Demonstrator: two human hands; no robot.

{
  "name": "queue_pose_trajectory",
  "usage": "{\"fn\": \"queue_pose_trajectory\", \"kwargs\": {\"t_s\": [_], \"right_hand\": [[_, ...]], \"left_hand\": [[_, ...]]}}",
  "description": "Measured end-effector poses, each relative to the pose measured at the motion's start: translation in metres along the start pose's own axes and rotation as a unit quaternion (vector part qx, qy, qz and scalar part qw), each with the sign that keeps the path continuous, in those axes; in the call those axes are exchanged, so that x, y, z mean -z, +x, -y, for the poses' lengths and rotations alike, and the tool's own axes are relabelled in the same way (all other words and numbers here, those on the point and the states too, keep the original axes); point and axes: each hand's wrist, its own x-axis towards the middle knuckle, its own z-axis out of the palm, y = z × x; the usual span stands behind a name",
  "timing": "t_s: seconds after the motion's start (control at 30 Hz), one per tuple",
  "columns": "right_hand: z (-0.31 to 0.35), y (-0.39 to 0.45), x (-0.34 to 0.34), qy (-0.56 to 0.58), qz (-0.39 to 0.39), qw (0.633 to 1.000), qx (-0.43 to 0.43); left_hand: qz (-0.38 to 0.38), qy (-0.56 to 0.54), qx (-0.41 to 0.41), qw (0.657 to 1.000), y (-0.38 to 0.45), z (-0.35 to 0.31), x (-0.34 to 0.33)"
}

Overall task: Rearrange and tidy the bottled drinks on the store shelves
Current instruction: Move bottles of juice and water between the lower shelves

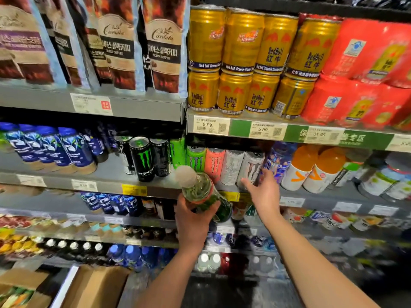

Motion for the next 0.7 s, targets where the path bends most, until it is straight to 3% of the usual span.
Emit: {"fn": "queue_pose_trajectory", "kwargs": {"t_s": [0.23,0.47,0.53,0.7], "right_hand": [[-0.057,-0.054,-0.002,0.096,-0.061,0.993,-0.014],[-0.126,-0.051,-0.022,0.048,0.081,0.992,-0.087],[-0.149,-0.037,-0.034,0.019,0.11,0.99,-0.089],[-0.175,-0.007,-0.058,0.04,0.142,0.985,-0.092]], "left_hand": [[-0.005,0.009,0.012,1.0,-0.017,0.008,-0.018],[-0.062,0.013,0.039,0.997,-0.047,0.033,-0.045],[-0.068,-0.019,0.072,0.995,-0.06,0.046,-0.051],[-0.121,0.037,0.09,0.988,-0.082,0.079,-0.071]]}}
